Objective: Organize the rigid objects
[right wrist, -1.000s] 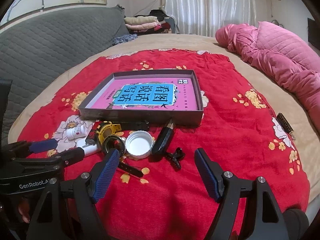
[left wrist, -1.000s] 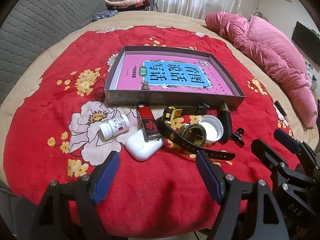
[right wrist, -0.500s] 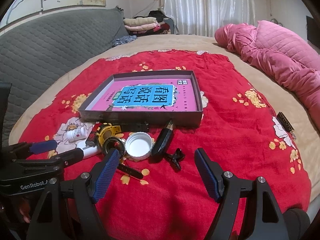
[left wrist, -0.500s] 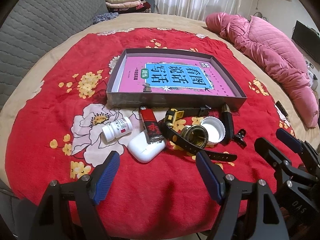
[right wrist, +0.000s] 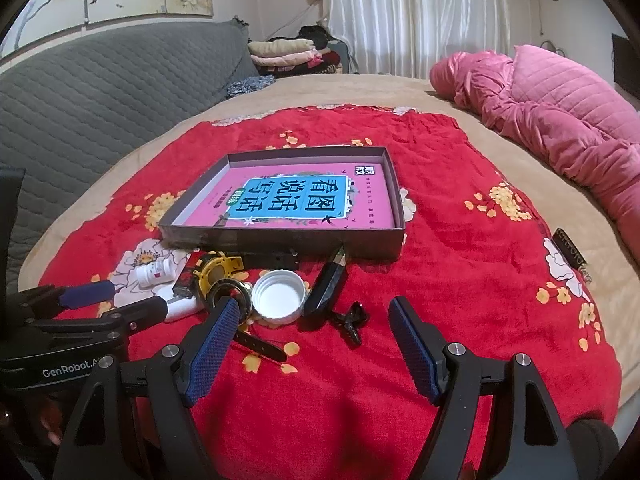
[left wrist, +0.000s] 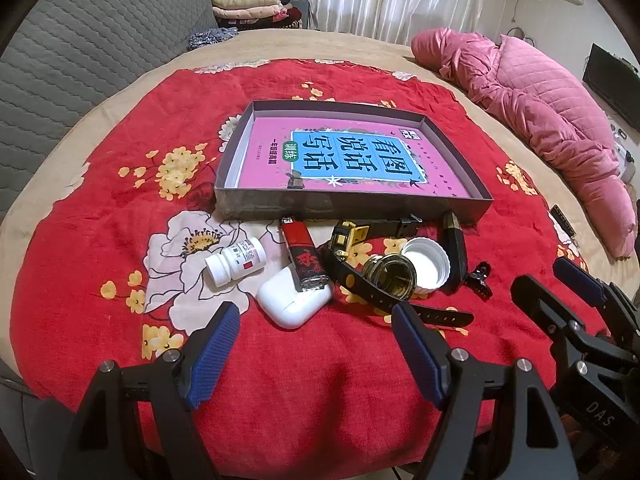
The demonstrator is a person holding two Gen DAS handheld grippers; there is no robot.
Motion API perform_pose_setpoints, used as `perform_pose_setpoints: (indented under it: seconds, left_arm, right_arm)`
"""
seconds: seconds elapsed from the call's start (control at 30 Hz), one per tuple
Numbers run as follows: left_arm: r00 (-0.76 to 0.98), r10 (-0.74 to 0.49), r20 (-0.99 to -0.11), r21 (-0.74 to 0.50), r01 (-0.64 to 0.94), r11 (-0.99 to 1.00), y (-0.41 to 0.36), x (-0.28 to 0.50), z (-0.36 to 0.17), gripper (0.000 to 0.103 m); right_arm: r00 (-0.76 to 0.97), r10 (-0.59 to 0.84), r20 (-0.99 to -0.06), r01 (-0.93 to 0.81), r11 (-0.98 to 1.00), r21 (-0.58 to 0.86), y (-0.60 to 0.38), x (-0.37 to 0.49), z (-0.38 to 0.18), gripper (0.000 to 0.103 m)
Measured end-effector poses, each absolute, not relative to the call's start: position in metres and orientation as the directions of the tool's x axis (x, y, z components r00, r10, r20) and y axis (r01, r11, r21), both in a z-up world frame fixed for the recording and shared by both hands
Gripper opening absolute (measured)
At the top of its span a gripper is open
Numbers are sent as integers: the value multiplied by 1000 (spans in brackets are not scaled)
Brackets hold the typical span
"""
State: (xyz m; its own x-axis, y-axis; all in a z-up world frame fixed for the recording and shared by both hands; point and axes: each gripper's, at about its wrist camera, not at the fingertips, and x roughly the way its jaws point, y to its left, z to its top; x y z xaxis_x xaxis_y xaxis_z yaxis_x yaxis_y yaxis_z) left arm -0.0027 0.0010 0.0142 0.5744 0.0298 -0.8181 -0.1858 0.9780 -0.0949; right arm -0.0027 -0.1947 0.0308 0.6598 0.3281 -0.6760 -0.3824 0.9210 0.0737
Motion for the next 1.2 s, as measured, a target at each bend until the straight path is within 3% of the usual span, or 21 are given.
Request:
perform_pose_setpoints:
  seconds: [1.2]
  left_arm:
    - [554, 124, -823, -63, -307, 950, 70, -8, -10, 78]
  right_arm:
    - [655, 247, -714, -296, 954, 59, -229, 26, 14, 78]
